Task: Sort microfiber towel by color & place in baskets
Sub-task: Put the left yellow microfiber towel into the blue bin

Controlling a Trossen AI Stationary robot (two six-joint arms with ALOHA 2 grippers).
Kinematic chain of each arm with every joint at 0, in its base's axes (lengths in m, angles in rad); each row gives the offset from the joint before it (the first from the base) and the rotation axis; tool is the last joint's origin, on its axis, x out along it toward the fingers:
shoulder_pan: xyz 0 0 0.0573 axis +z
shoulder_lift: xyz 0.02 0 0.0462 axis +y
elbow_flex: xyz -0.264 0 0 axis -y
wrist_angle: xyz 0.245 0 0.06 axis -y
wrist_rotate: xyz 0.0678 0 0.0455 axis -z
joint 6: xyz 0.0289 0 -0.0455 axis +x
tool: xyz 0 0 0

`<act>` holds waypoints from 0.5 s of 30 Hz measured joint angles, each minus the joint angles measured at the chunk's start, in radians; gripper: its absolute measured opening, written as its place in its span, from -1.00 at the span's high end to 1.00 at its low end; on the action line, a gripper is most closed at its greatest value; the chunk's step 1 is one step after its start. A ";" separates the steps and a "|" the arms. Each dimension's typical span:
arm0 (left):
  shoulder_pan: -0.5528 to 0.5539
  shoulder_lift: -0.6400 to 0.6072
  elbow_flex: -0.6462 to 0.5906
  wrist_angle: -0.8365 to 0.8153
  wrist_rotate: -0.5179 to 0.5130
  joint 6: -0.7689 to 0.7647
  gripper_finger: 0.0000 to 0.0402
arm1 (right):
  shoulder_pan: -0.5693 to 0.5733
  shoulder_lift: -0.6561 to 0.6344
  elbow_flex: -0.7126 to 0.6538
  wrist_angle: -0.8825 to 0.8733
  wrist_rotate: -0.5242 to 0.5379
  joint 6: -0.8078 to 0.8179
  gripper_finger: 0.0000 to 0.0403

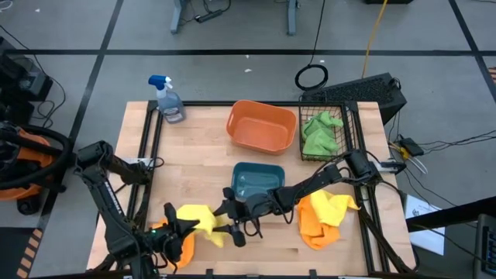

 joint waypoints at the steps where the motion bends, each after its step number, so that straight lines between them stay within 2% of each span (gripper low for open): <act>1: 0.005 0.000 0.000 0.034 -0.023 0.042 0.92 | 0.001 0.000 0.000 0.011 -0.010 -0.014 0.06; 4: 0.017 0.000 0.000 0.147 -0.075 0.181 0.92 | 0.006 0.000 0.000 0.027 -0.016 -0.051 0.21; 9: 0.038 0.000 0.000 0.279 -0.086 0.336 0.92 | 0.017 -0.001 0.001 0.033 -0.021 -0.105 0.36; 12: 0.041 0.000 0.000 0.318 -0.085 0.374 0.92 | 0.037 -0.029 0.000 -0.085 0.007 -0.137 0.30; 15: 0.041 0.000 0.000 0.325 -0.088 0.383 0.92 | 0.054 -0.077 0.000 -0.191 0.036 -0.122 0.11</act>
